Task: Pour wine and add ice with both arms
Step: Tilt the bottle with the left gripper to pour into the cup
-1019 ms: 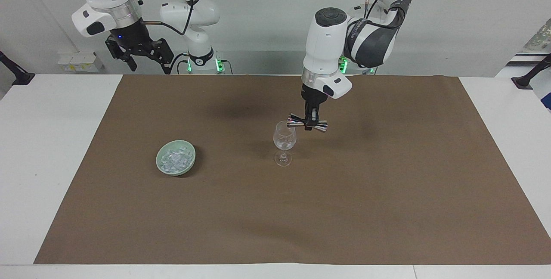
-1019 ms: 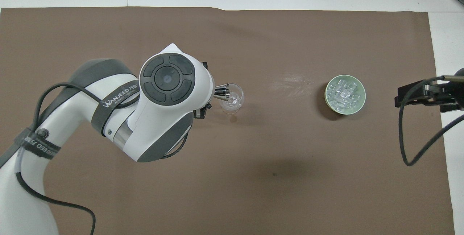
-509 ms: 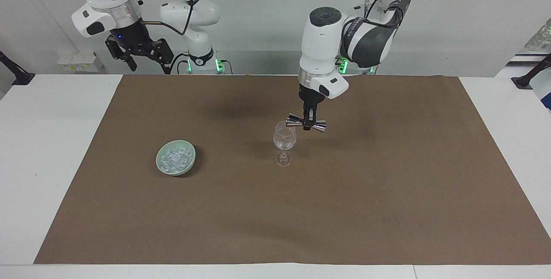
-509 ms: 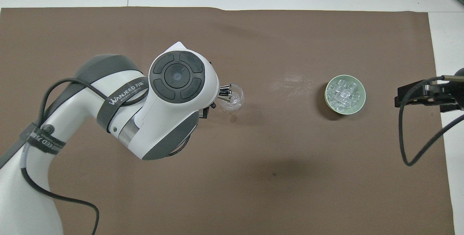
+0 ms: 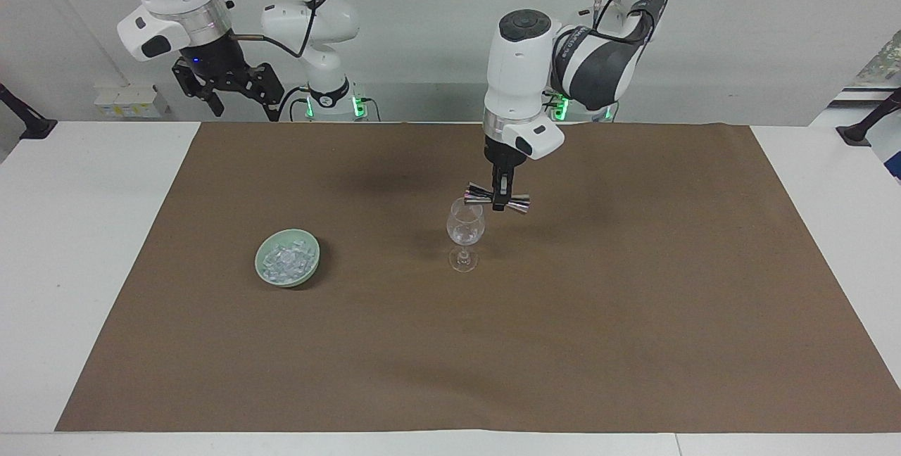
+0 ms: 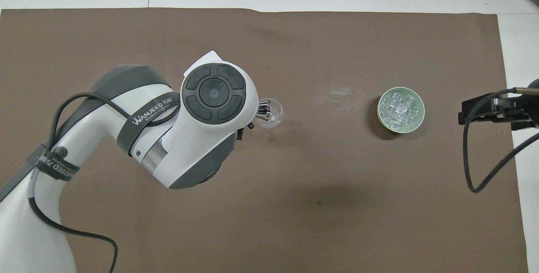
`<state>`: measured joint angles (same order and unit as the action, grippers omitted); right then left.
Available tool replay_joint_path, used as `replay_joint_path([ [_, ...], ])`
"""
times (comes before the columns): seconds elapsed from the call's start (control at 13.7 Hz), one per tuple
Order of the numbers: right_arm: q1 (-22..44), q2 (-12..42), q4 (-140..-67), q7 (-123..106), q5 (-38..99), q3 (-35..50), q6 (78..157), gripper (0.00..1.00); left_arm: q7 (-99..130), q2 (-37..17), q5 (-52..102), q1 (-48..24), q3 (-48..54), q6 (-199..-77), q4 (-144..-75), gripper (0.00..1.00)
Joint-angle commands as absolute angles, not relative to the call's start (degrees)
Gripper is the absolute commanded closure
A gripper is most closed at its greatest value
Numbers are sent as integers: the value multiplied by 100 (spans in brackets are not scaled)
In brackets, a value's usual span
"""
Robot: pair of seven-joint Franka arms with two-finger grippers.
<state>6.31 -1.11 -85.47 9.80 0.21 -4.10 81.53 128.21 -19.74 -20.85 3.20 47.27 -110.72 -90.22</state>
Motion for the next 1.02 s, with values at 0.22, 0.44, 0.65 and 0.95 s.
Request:
replay_joint_path([
  [0.22, 571, -211, -8684, 835, -44, -387, 8279, 0, 12929, -2180, -2347, 193, 4772, -10714, -8631, 100],
  [0.44, 571, -220, -8675, 826, -44, -387, 8279, 0, 12929, -2180, -2408, 185, 4781, -10705, -8604, 100],
  [0.65, 571, -220, -8675, 826, -44, -387, 8279, 0, 12920, -2188, -2426, 185, 4772, -10679, -8604, 100],
  [0.95, 571, -220, -8675, 835, -44, -387, 8279, 0, 12929, -2241, -2347, 219, 4807, -10784, -8570, 100],
])
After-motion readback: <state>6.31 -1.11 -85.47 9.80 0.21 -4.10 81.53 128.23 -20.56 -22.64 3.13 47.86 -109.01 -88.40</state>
